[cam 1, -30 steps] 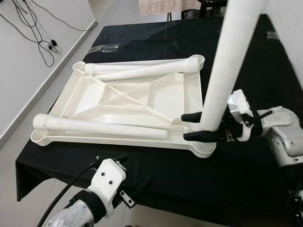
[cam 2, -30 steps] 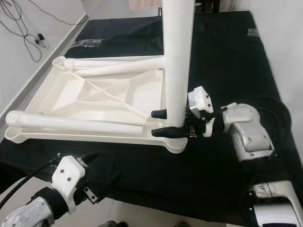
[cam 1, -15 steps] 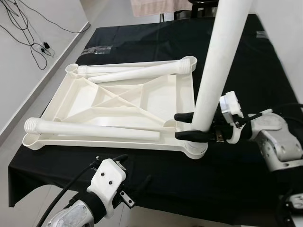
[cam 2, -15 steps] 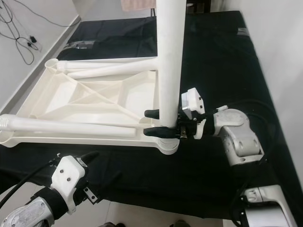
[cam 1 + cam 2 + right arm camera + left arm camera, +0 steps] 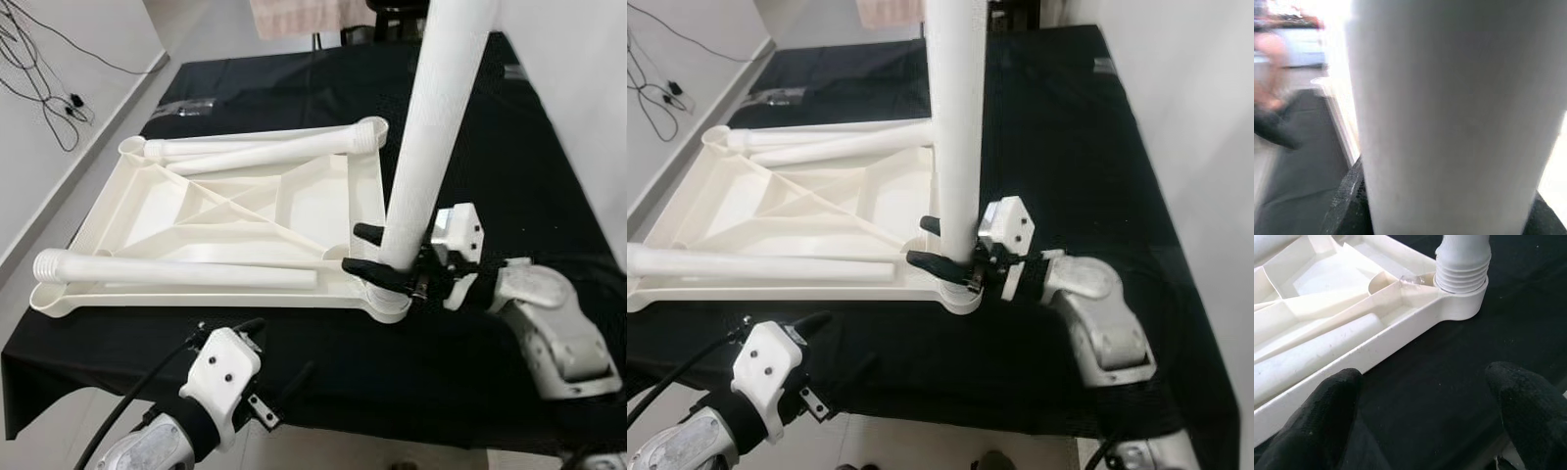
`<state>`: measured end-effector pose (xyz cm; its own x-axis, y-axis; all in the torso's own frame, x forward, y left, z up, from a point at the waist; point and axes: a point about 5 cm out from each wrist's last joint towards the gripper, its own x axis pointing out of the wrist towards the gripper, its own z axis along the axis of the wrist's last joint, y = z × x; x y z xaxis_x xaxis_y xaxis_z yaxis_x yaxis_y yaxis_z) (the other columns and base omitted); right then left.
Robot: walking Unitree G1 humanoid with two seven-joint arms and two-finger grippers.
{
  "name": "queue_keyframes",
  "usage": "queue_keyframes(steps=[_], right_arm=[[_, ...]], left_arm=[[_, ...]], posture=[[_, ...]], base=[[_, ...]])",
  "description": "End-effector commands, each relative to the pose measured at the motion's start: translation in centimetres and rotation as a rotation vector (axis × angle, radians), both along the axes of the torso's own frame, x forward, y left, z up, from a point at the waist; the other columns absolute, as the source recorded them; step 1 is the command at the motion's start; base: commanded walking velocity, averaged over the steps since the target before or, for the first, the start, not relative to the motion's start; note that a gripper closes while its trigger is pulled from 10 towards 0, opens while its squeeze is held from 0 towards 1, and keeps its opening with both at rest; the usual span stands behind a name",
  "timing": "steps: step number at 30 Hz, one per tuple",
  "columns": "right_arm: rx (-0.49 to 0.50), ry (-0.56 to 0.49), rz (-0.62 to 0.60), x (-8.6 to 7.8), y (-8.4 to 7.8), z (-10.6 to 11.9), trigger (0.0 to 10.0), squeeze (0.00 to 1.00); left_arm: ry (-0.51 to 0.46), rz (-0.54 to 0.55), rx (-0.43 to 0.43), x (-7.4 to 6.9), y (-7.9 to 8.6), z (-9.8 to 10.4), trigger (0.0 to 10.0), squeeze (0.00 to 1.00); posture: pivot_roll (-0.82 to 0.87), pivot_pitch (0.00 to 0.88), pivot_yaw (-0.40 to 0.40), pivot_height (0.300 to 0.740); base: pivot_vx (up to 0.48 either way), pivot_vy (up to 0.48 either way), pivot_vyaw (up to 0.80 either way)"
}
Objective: Building children table
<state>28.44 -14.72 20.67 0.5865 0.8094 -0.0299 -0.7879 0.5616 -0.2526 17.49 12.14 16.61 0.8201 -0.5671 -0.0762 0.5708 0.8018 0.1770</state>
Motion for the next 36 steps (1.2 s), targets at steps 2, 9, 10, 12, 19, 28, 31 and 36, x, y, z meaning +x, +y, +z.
queue_keyframes(steps=[2, 9, 10, 12, 19, 28, 31, 36], right_arm=[[-0.030, 0.211, -0.544, 0.2, -0.5, -4.4, 10.0, 0.00], [0.017, 0.202, -0.652, -1.2, 0.2, -4.5, 10.0, 0.00], [0.017, 0.202, -0.652, -1.2, 0.2, -4.5, 10.0, 0.00], [0.023, 0.207, -0.665, -1.2, 0.2, -4.8, 10.0, 0.00], [0.129, 0.161, -0.782, -1.0, -1.3, -4.1, 10.0, 0.00], [0.185, 0.148, -0.828, -1.8, -2.3, -4.7, 10.0, 0.00], [0.204, 0.096, -0.747, -2.2, -1.7, -4.5, 10.0, 0.00], [0.211, 0.061, -0.691, -2.4, -1.3, -4.4, 10.0, 0.00]], left_arm=[[0.020, 0.011, 0.002, -0.1, 0.2, -0.3, 10.0, 0.00], [0.019, 0.025, 0.002, 0.1, 0.4, -0.4, 10.0, 0.00], [0.019, 0.025, 0.002, 0.1, 0.4, -0.4, 10.0, 0.00], [0.019, 0.024, 0.003, 0.1, 0.5, -0.5, 10.0, 0.00], [0.018, 0.030, 0.017, 0.4, 0.7, -0.6, 10.0, 0.00], [0.018, 0.025, 0.025, 0.5, 0.9, -0.9, 10.0, 0.00], [0.016, 0.021, 0.032, 0.5, 1.0, -0.9, 10.0, 0.00], [0.014, 0.018, 0.036, 0.6, 1.0, -1.0, 10.0, 0.00]], posture=[[0.03, 0.252, 0.082, 0.740], [0.02, 0.245, 0.084, 0.740], [0.02, 0.245, 0.084, 0.740], [0.02, 0.243, 0.086, 0.740], [0.02, 0.232, 0.093, 0.740], [0.02, 0.216, 0.102, 0.740], [0.02, 0.210, 0.107, 0.740], [0.02, 0.210, 0.107, 0.740]], base=[[0.000, 0.000, 0.00], [0.000, 0.000, 0.00], [0.000, 0.000, 0.00], [0.000, 0.000, 0.00], [0.000, 0.000, 0.00], [0.000, 0.000, 0.00], [0.000, 0.000, 0.00], [0.000, 0.000, 0.00]])
